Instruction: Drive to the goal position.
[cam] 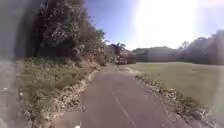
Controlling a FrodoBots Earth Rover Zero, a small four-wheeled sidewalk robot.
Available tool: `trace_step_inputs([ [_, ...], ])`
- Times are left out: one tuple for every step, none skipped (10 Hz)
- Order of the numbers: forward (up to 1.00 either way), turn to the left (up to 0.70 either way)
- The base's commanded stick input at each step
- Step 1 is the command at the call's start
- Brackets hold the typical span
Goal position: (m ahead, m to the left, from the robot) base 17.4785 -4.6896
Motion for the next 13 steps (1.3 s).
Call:
trace_step_inputs([
  [1.0,0.01],
  [1.0,0.0],
  [1.0,0.0],
  [1.0,0.0],
  [1.0,0.0],
  [1.0,0.0],
  [1.0,0.0],
  [1.0,0.0],
  [1.0,0.0],
  [1.0,0.0],
  [1.0,0.0],
  [1.0,0.0],
  [1.0,0.0],
])
